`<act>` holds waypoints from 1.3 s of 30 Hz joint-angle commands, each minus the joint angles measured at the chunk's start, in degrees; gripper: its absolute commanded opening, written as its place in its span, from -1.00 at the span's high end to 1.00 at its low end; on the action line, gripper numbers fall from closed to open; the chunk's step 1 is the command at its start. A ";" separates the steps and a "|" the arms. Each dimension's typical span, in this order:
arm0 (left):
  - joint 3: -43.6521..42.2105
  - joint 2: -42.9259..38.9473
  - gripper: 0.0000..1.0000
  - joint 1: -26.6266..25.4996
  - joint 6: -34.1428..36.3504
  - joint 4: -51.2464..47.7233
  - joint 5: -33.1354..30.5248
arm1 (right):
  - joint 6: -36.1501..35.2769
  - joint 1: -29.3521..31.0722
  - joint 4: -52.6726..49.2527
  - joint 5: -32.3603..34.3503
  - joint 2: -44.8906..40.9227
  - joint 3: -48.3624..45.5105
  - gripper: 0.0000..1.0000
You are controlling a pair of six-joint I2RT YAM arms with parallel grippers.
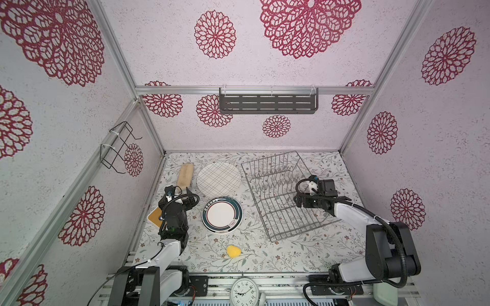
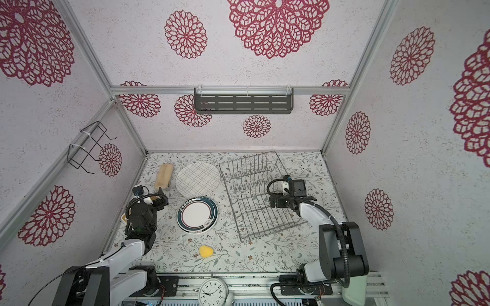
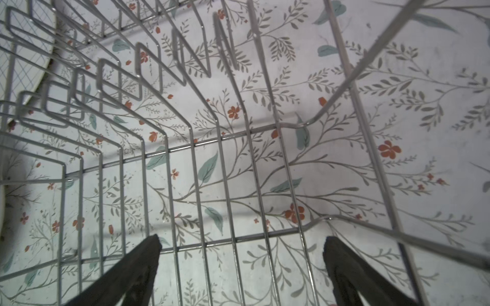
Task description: Unload the plates from the dish rack
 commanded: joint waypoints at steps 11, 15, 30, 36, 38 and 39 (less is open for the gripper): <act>-1.66 -0.70 -0.95 0.42 -0.92 0.61 1.81 | -6.46 -1.41 34.40 10.65 -14.53 -18.34 -0.98; -2.24 -0.77 -0.95 0.42 -1.25 1.12 1.36 | -8.70 -1.46 43.02 15.05 -17.96 -25.41 -0.98; -3.36 2.69 -0.95 0.51 -0.90 7.82 -3.40 | -11.37 -4.53 74.77 15.33 -3.14 -33.35 -0.98; -1.56 5.82 -0.95 2.39 -1.34 10.94 -2.84 | -11.38 -5.19 89.24 14.49 5.63 -36.63 -0.98; -0.07 9.88 -0.95 2.40 0.55 12.11 -2.20 | -11.16 -5.35 88.51 14.34 5.59 -36.28 -0.98; 0.09 12.23 -0.95 2.44 1.38 15.21 -2.23 | -11.19 -5.32 88.71 14.13 5.69 -36.28 -0.98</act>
